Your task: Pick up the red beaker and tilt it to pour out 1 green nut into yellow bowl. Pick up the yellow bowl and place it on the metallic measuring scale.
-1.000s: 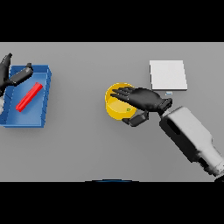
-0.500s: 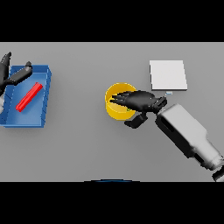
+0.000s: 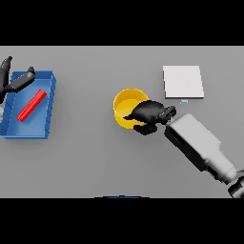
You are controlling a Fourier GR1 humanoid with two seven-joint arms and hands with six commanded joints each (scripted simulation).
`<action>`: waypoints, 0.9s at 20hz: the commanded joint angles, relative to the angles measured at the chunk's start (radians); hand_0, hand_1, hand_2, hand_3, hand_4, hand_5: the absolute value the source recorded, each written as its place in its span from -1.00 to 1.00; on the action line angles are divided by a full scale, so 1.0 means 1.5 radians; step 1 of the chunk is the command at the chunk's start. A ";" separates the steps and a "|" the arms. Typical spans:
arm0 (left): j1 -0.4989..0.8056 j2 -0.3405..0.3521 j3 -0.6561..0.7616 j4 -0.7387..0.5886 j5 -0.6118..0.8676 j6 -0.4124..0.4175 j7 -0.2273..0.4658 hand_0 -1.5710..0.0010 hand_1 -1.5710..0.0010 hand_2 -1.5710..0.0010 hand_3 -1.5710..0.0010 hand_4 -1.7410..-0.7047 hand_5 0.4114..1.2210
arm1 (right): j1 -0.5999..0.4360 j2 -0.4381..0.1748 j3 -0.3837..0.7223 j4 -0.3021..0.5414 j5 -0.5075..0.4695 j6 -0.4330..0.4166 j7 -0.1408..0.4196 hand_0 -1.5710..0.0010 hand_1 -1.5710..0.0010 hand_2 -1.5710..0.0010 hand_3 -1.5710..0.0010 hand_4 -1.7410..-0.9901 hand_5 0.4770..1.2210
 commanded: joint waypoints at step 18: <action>0.003 0.011 0.000 -0.017 0.003 -0.001 0.006 1.00 1.00 1.00 1.00 0.82 -0.24 | -0.021 -0.093 -0.048 -0.146 -0.077 0.092 0.042 -0.98 -0.98 -0.95 -0.72 -0.97 0.99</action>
